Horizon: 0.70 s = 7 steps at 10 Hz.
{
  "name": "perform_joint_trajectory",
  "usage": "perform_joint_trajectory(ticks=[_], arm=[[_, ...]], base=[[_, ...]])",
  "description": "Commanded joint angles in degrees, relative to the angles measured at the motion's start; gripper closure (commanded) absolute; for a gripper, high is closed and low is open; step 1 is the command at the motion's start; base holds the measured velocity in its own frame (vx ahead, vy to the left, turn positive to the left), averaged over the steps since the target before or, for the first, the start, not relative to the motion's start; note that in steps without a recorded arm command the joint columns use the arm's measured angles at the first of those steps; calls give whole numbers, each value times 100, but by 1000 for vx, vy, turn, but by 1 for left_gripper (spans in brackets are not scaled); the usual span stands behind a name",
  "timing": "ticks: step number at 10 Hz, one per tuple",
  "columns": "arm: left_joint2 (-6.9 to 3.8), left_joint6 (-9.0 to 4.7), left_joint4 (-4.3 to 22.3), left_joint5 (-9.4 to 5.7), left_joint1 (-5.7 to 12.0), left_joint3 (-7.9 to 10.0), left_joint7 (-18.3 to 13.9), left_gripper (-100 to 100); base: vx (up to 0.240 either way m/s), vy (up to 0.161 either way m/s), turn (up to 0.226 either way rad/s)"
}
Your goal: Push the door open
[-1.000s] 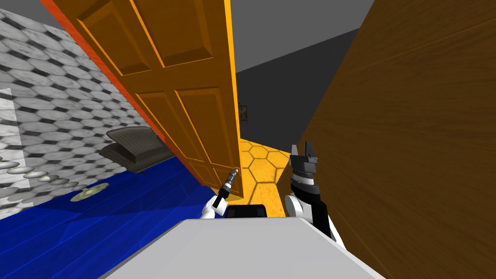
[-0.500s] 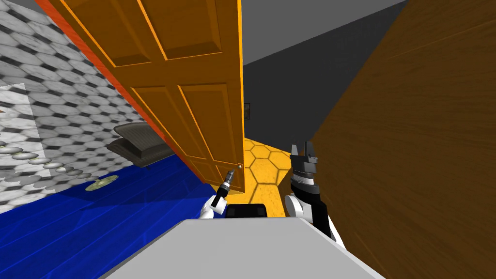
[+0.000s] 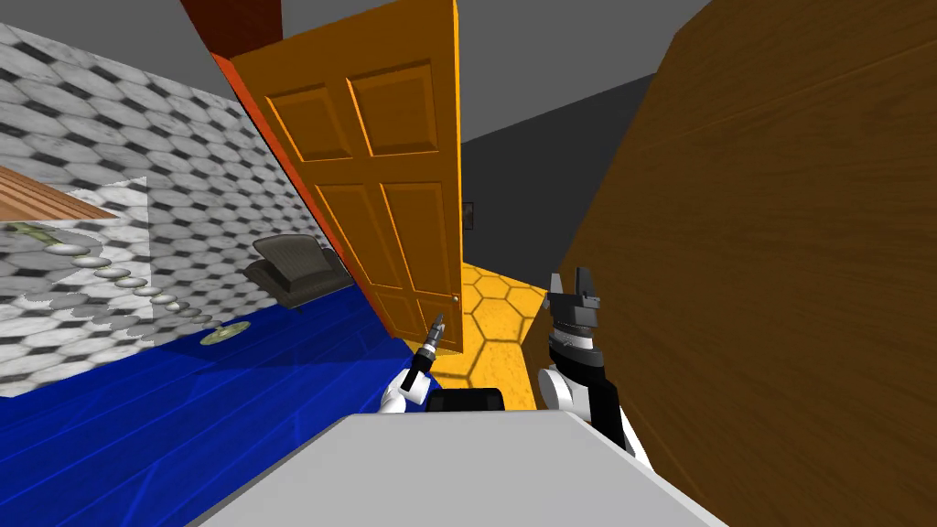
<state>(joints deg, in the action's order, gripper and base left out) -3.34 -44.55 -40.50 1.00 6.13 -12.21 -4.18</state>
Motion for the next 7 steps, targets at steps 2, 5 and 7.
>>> perform_joint_trajectory(ticks=[2,5,7], arm=[[-28,-36,17,-7,-4,21,22,-100],[-37,-99,48,-19,-10,59,61,-100],[-25,-133,65,-25,-14,78,81,-100]], base=[[104,-45,-23],[198,-46,-22],[171,-66,-22]])
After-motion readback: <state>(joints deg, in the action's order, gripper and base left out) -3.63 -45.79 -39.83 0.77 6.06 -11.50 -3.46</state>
